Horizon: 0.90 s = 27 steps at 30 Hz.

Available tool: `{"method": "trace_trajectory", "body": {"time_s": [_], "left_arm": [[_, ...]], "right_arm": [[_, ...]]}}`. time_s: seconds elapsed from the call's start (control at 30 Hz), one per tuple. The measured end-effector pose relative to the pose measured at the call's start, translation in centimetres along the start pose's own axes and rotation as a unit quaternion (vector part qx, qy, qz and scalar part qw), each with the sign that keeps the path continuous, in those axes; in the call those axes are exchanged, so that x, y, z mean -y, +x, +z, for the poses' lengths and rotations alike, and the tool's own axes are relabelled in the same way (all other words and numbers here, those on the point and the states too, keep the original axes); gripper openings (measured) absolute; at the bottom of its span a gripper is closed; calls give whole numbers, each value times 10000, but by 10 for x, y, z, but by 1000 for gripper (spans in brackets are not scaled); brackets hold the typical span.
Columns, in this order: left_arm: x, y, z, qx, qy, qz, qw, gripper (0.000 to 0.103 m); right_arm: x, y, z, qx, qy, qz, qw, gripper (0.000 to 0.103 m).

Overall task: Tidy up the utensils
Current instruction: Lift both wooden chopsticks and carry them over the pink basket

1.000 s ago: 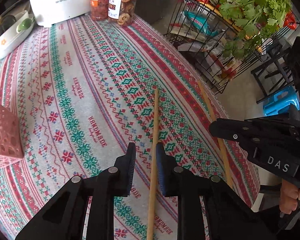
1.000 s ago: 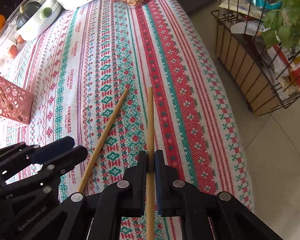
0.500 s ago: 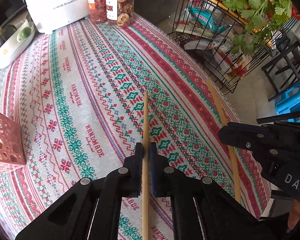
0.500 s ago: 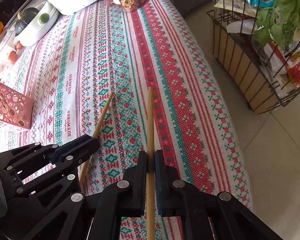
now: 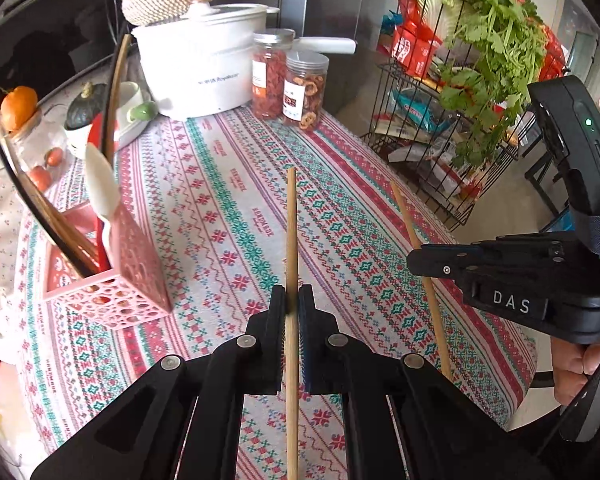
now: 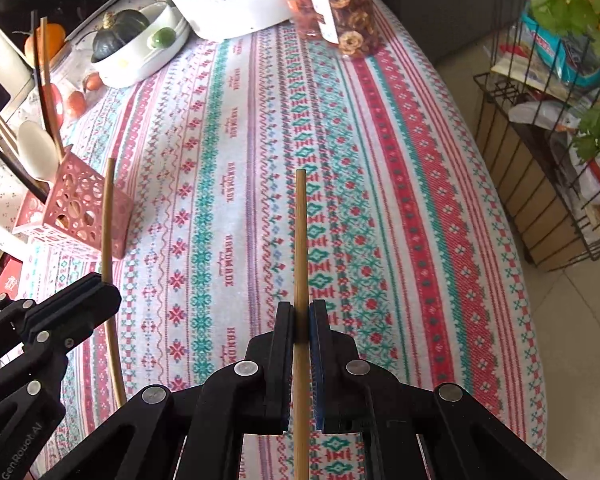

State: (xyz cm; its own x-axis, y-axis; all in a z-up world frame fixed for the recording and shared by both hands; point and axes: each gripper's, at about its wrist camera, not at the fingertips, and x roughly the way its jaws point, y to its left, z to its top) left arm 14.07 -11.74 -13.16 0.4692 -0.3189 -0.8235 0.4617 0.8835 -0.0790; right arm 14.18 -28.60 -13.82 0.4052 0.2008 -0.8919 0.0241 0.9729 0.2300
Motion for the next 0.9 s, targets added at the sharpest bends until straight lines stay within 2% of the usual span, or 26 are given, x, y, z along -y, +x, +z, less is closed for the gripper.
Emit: {"method": "trace_trajectory", "body": {"time_s": [0.3, 0.57, 0.73, 0.8, 0.9], "left_arm": [[-55, -67, -14, 614, -471, 91, 9970, 6], [-91, -119, -17, 1442, -762, 277, 9862, 6], [-104, -151, -13, 2038, -938, 333, 9739, 6], [-107, -163, -12, 2376, -965, 437, 9656, 6], [-113, -177, -14, 2937, -1040, 543, 9487, 6]], "right_arm": [[-48, -16, 5, 505, -341, 181, 9980, 6], [-92, -44, 11, 1220, -648, 338, 9898, 6], [-117, -60, 16, 1718, -850, 355, 9808, 6], [-125, -65, 18, 1899, -929, 350, 9768, 6], [-136, -71, 21, 2110, -1015, 384, 9714, 6]]}}
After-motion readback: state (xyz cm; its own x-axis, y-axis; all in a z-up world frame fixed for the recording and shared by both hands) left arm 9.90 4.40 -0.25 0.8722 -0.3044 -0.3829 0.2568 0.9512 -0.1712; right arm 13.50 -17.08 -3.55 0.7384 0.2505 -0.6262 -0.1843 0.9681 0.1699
